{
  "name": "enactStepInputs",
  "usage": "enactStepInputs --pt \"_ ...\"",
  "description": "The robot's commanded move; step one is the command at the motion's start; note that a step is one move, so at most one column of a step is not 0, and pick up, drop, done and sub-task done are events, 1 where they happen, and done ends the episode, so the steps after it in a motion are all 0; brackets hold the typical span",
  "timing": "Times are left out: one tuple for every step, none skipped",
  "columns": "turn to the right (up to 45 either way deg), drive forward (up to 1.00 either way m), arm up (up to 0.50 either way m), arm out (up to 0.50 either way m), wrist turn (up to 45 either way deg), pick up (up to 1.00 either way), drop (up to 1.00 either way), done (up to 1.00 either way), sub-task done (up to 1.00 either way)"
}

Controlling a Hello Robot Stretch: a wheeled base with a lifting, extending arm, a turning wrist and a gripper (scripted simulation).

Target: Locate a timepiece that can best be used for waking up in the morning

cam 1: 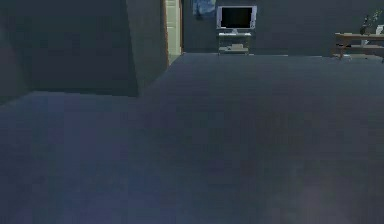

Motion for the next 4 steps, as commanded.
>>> enactStepInputs --pt "0.0 1.00 0.00 0.00 0.0 0.00 0.00 0.00 0.00" --pt "0.0 1.00 0.00 0.00 0.0 0.00 0.00 0.00 0.00" --pt "0.0 1.00 0.00 0.00 0.0 0.00 0.00 0.00 0.00" --pt "0.0 1.00 0.00 0.00 0.0 0.00 0.00 0.00 0.00"
